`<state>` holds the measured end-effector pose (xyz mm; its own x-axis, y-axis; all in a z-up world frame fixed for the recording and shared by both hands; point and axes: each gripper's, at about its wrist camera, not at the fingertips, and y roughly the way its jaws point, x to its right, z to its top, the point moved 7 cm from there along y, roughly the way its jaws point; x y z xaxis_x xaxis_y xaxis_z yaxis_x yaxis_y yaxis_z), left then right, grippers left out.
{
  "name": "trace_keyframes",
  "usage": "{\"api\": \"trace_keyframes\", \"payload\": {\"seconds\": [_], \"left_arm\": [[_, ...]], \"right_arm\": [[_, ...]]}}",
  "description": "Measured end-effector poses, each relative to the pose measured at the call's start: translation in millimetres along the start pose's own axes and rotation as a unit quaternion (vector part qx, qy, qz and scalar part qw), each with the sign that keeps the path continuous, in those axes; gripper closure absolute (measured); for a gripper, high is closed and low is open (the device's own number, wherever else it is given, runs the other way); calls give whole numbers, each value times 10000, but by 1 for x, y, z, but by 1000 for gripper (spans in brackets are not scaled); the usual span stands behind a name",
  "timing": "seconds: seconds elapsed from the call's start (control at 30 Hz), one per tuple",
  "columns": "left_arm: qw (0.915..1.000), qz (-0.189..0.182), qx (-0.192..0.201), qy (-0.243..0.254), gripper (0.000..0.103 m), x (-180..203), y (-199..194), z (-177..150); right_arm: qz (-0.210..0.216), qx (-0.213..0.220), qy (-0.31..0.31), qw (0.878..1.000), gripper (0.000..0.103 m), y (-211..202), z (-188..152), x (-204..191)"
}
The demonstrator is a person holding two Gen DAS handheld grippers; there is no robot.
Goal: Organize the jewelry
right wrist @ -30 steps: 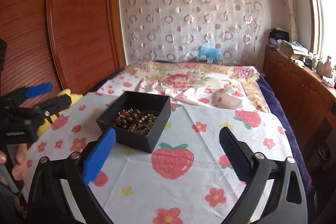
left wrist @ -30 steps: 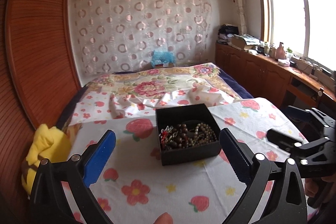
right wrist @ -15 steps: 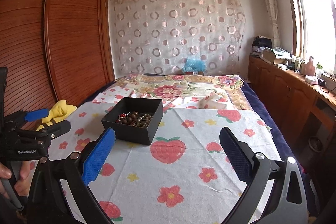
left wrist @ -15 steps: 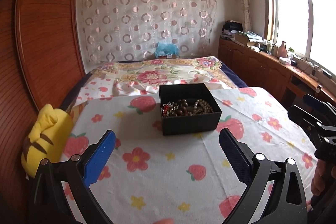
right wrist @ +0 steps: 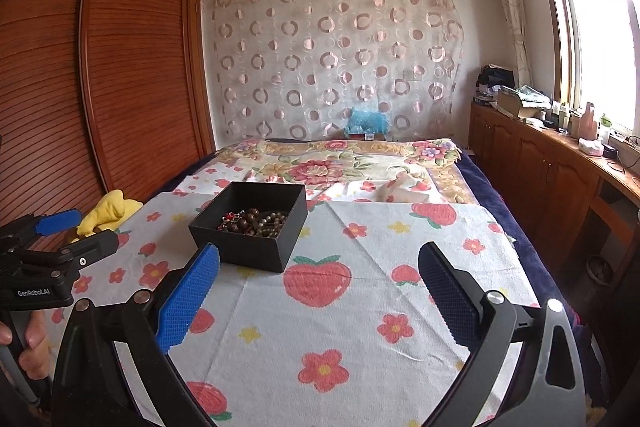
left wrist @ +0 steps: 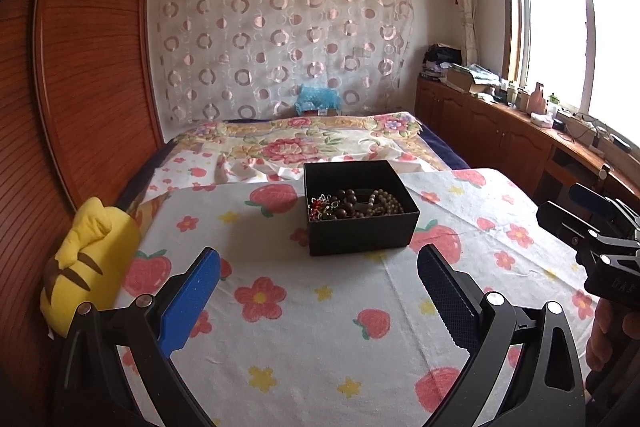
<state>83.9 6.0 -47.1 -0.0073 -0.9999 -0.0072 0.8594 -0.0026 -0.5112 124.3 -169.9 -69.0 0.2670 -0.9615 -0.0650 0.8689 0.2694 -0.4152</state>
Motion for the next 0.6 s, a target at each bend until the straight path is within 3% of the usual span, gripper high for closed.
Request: {"api": "trace_keyframes", "payload": {"seconds": [0.6], "left_arm": [[10000, -19, 7, -39, 8, 0, 1, 2]], "right_arm": [[-20, 44, 14, 10000, 3, -2, -2, 0]]}}
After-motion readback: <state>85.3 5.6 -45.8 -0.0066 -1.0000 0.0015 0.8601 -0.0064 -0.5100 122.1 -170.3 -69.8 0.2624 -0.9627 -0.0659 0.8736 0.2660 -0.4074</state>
